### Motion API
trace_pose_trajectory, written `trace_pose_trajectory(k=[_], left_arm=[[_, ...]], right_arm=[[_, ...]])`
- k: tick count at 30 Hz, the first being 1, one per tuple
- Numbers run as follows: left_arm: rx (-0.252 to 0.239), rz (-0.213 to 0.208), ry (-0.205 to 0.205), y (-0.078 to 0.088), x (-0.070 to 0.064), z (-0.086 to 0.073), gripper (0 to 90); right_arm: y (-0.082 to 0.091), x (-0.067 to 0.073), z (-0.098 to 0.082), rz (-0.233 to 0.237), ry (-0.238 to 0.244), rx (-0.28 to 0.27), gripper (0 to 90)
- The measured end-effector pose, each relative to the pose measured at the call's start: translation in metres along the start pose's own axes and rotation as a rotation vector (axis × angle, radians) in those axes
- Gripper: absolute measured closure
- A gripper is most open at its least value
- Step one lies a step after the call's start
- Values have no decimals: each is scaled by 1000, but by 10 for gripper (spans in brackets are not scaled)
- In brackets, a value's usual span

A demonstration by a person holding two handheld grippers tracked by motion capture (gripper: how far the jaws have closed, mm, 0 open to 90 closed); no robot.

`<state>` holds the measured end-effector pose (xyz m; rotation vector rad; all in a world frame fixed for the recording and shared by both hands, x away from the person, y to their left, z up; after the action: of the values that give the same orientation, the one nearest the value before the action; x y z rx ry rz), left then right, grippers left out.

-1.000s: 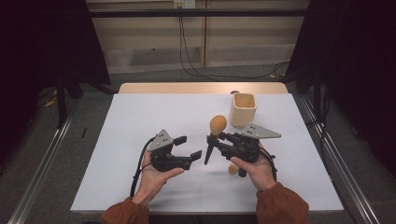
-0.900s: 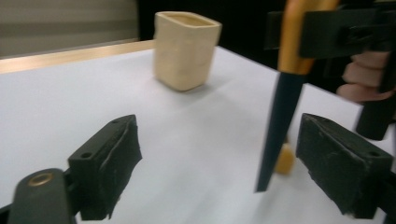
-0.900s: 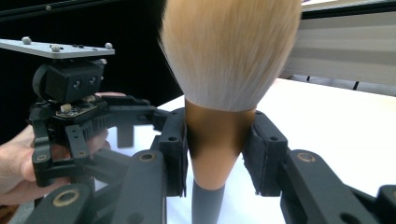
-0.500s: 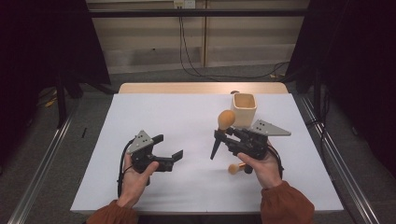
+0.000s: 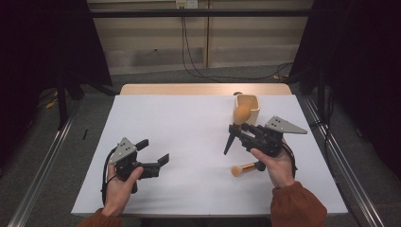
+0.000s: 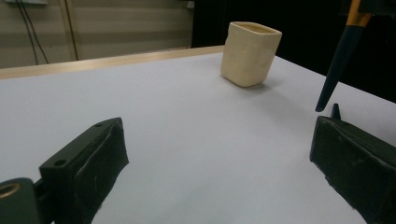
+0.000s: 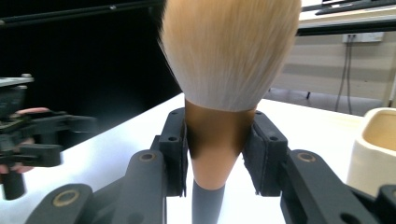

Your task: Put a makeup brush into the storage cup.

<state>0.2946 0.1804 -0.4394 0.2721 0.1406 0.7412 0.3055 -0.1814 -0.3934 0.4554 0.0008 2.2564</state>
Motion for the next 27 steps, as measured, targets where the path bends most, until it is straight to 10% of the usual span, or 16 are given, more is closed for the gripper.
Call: trace_pose_trajectory(k=[14,27], left_arm=[[9,78,1,42,19,-28,34],[-27,62,6,42,16,-32,27]], right_arm=[[15,-21,24,-67,22,-35,637],[17,-38,47,-118,34,-70,637]])
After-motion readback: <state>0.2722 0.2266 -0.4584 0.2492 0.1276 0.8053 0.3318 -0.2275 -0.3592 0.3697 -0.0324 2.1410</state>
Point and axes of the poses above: each handheld gripper's, and its own axes: y roughly backward along the jaws, z roughly out of its top, x roughly to its left, the point moved 3 cm from there along -y, roughly forward along the jaws, and after that the axes turned 7 degrees about -y, right-handed, at the moved point
